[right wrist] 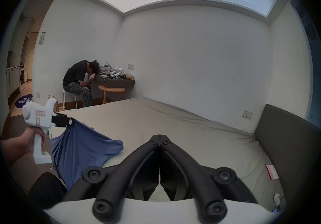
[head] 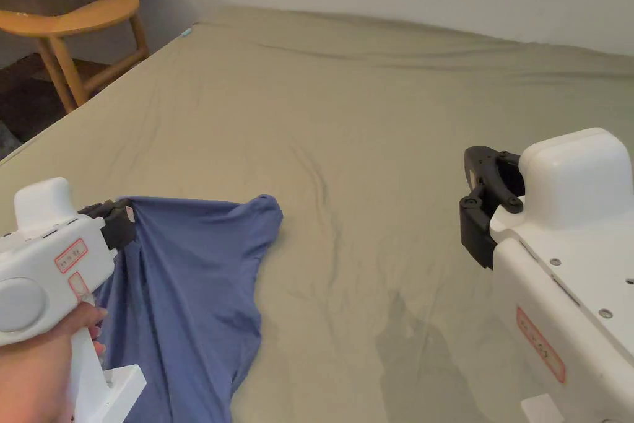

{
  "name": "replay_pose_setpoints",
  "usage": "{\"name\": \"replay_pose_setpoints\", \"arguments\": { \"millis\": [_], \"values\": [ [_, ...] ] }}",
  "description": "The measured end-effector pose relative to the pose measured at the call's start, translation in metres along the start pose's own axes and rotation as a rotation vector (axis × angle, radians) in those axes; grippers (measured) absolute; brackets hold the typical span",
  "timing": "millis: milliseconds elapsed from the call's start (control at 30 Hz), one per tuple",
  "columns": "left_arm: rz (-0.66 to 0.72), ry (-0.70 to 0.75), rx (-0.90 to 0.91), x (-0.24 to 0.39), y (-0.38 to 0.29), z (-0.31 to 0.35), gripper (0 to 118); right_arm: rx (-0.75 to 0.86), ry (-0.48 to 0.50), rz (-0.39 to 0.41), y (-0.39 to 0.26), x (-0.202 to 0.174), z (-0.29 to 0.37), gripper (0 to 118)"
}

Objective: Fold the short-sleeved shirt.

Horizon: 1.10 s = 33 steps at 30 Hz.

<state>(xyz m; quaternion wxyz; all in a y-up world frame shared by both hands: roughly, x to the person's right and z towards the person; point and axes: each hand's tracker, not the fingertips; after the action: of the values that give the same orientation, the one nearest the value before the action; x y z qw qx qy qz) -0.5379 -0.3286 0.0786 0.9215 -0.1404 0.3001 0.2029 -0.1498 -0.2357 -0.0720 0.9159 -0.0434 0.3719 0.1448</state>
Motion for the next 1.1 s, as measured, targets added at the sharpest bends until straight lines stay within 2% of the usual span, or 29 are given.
{"name": "replay_pose_setpoints", "arguments": {
  "millis": [67, 233, 333, 467, 667, 867, 1000, 1100],
  "values": [
    [-0.009, -0.048, 0.069, 0.011, 0.019, 0.016, 0, 0.020, -0.011, -0.005, 0.003, 0.003, 0.010, 1],
    [-0.130, -0.126, 0.198, 0.056, 0.069, 0.057, 0, 0.053, -0.041, -0.027, 0.007, 0.015, 0.031, 1],
    [-0.228, -0.098, 0.246, 0.096, 0.096, 0.080, 0, 0.056, -0.063, -0.032, 0.008, 0.022, 0.041, 1],
    [-0.298, -0.201, 0.343, 0.142, 0.128, 0.102, 0, 0.064, -0.113, -0.021, 0.004, 0.035, 0.060, 1],
    [-0.368, -0.333, 0.393, 0.212, 0.159, 0.104, 0, 0.067, -0.211, -0.080, -0.003, 0.068, 0.086, 1],
    [-0.433, -0.455, 0.364, 0.301, 0.149, 0.093, 0, 0.050, -0.306, -0.113, -0.018, 0.101, 0.111, 1],
    [-0.499, -0.528, 0.268, 0.355, 0.114, 0.056, 0, -0.017, -0.431, -0.047, -0.035, 0.117, 0.115, 1],
    [-0.557, -0.565, 0.183, 0.395, 0.075, 0.021, 0, -0.034, -0.440, -0.050, -0.051, 0.130, 0.117, 1]
  ]
}}
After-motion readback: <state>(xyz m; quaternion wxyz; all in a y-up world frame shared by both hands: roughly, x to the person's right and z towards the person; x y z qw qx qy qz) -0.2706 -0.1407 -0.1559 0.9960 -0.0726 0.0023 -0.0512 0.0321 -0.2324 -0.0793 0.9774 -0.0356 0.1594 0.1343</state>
